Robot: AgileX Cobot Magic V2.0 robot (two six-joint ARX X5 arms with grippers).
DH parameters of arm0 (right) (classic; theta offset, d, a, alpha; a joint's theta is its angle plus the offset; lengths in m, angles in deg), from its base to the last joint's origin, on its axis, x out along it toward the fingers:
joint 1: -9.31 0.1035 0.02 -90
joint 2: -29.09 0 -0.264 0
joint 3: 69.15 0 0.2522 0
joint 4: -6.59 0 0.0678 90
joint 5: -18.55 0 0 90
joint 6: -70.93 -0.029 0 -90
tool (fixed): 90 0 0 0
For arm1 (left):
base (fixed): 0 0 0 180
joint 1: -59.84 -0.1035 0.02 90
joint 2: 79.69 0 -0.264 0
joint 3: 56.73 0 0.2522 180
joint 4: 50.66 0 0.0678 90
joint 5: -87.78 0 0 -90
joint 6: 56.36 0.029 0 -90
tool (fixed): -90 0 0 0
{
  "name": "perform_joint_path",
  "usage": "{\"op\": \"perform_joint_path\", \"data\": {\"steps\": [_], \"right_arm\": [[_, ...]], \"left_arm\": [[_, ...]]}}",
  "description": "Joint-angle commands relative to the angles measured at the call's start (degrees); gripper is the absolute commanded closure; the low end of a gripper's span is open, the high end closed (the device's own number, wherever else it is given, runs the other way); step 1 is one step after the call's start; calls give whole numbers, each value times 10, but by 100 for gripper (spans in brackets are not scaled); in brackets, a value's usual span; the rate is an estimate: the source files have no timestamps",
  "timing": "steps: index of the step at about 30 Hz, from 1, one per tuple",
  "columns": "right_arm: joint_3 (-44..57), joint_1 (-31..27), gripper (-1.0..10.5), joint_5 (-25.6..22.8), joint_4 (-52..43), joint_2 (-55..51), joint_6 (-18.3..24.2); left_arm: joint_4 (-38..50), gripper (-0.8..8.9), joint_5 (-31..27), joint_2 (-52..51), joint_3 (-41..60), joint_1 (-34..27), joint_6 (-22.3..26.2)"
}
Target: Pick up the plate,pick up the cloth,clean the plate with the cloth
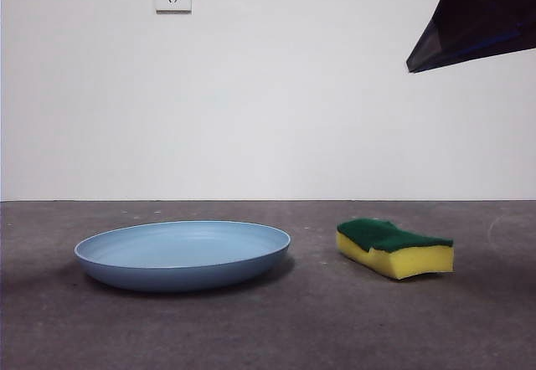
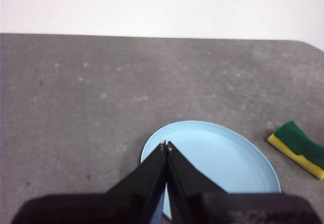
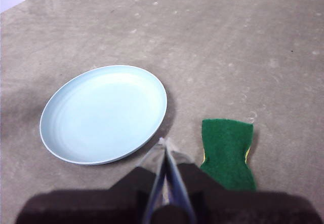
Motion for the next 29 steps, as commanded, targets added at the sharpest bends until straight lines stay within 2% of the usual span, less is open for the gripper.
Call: {"op": "perform_joint_path", "data": {"steps": [1, 7, 10, 13, 18, 23, 29], "right_arm": [[3, 0, 945, -2, -1, 0, 2], [3, 0, 946, -2, -1, 0, 2], [3, 0, 945, -2, -2, 0, 2], [3, 0, 945, -2, -1, -1, 2], [3, 0, 945, -2, -1, 0, 2], [3, 0, 945, -2, -1, -1, 2], [3, 0, 945, -2, -1, 0, 2]], "left_arm": [[-5, 814, 0, 0, 3, 1, -4], [-18, 814, 0, 0, 3, 1, -4], [-34, 814, -6, -8, 3, -1, 35], [-45, 814, -13, -41, 3, -24, 52], [-46, 814, -11, -104, 15, -99, 64], [-35, 814, 50, -167, 72, -162, 88], [7, 814, 63, -209, 137, -191, 94]]}}
